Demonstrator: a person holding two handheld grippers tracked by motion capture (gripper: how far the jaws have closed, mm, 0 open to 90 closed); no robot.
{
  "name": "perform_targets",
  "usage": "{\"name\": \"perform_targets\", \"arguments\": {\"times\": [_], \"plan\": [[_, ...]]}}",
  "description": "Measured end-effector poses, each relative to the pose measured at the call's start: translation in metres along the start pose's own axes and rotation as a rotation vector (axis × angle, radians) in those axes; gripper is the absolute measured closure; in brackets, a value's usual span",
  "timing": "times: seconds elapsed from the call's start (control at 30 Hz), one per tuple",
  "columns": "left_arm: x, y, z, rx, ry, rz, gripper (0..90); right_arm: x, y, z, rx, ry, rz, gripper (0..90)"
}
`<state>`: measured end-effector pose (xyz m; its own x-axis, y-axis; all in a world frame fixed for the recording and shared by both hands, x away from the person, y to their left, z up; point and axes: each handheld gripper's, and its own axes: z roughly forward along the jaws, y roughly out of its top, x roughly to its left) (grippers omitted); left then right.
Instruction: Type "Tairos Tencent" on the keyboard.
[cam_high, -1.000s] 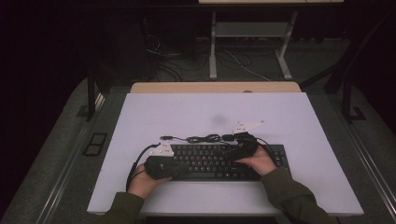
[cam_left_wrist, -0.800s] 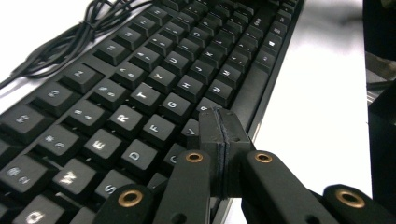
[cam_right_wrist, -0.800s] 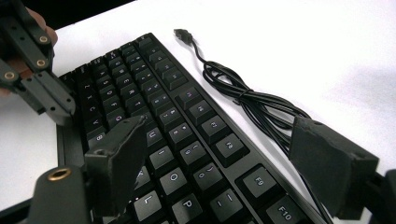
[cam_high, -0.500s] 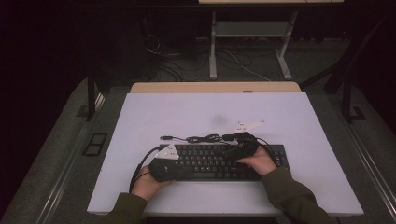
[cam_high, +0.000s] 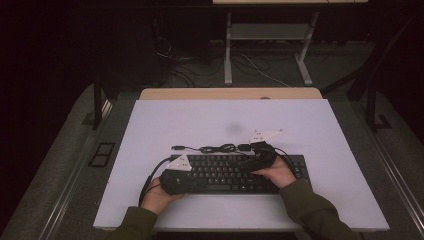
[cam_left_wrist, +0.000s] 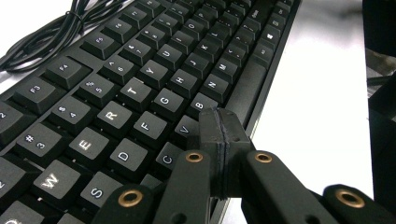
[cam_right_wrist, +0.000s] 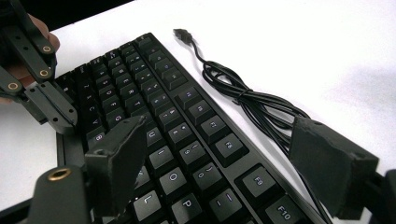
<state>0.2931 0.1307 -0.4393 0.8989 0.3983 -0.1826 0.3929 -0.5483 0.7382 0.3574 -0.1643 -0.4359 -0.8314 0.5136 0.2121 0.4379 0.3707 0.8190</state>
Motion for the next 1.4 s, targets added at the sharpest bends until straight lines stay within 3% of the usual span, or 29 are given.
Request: {"name": "perform_targets", "arguments": {"times": [0.7, 1.4], "plan": [[0.001, 0.002, -0.008, -0.035, 0.013, -0.002, 88.6, 0.001, 0.001, -0.001, -0.007, 0.008, 0.001, 19.1], [0.009, 0.001, -0.016, -0.122, 0.079, -0.077, 47.5, 0.005, 0.0, -0.012, -0.017, 0.075, 0.014, 19.8]]}}
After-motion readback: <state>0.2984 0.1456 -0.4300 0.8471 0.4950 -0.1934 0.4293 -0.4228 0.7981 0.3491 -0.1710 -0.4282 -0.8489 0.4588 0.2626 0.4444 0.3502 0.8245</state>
